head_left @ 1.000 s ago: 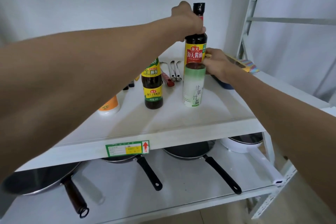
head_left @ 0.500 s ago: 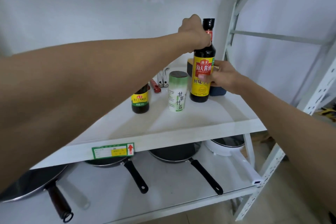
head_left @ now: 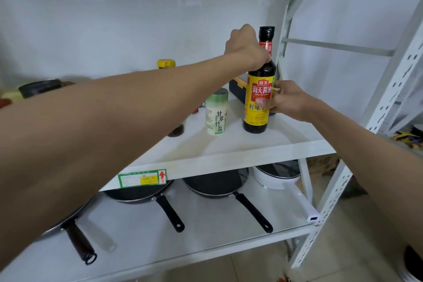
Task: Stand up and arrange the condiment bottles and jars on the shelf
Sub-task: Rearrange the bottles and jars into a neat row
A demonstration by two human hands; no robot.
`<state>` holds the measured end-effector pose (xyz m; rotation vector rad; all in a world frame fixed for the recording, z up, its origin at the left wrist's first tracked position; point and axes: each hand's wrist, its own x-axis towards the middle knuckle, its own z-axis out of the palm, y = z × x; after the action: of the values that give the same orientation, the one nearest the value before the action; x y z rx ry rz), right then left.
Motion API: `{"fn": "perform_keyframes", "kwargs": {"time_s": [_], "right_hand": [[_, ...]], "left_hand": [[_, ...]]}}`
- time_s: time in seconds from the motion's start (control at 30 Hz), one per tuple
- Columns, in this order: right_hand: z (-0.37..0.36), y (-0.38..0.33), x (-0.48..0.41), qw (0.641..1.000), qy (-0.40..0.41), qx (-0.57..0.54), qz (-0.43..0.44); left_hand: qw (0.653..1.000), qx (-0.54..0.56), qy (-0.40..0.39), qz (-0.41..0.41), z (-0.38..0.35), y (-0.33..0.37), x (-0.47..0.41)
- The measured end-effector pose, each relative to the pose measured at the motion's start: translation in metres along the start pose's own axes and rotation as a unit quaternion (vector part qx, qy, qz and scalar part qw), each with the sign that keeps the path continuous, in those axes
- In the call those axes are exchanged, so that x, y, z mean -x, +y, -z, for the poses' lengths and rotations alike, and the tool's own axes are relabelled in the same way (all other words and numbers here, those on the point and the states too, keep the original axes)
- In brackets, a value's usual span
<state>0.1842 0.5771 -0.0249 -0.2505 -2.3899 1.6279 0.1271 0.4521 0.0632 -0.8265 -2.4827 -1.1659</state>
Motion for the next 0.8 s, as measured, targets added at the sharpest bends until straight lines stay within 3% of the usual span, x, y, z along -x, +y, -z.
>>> {"fn": "perform_keyframes", "kwargs": {"time_s": [0.2,0.37,0.53,0.8], "right_hand": [[0.007,-0.002,0.014,1.000,-0.025,-0.002,-0.016],[-0.004,0.015,0.017,0.999,0.018,0.050,-0.013],[-0.022,0.033,0.014,0.988,0.117,0.099,0.006],[-0.020,0.034,0.010,0.984,0.115,0.136,0.000]], "left_hand": [[1.000,0.000,-0.015,-0.006,-0.002,0.010,0.007],[1.000,-0.009,-0.004,-0.014,-0.004,0.010,0.007],[1.000,-0.011,-0.003,-0.015,-0.006,0.007,0.006],[1.000,-0.007,-0.001,-0.021,-0.013,0.007,0.002]]}}
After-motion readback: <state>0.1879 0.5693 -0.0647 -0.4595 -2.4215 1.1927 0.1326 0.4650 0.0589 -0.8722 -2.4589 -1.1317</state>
